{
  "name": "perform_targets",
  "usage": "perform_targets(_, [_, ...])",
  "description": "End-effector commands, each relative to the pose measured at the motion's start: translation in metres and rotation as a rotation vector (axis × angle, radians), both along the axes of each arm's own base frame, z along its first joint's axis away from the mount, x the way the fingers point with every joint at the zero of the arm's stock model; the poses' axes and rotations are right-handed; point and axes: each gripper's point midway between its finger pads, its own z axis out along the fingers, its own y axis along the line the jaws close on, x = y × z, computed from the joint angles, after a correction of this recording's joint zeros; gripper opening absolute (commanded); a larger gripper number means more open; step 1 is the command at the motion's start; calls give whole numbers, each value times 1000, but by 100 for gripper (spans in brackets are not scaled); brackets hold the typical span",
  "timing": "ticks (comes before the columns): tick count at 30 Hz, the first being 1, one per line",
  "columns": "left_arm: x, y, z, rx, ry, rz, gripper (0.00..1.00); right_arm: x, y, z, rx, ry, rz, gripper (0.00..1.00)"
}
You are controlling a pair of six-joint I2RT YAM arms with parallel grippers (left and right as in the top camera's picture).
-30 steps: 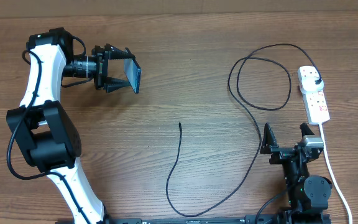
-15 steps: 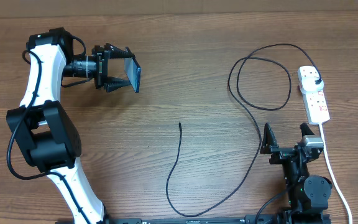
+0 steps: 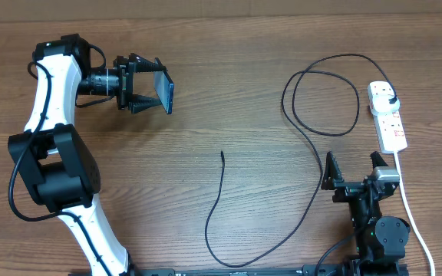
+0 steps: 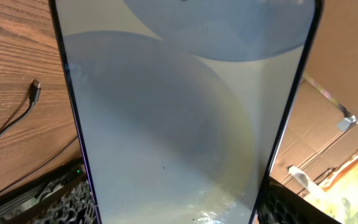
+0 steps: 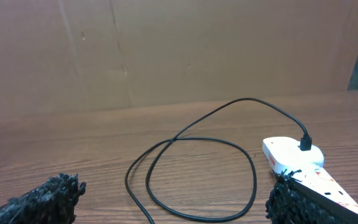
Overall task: Plug charger to phone and switch on socket
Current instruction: 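Hold the phone raised upright in the left gripper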
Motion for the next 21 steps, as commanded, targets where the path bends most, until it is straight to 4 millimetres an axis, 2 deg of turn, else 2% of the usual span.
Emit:
perform_targets(1, [4, -5, 14, -52, -24, 1, 4, 0, 0, -2, 1, -5, -2, 100])
perform_targets(21, [3, -5, 14, -51, -17, 1, 4, 0, 0, -2, 1, -5, -2, 100])
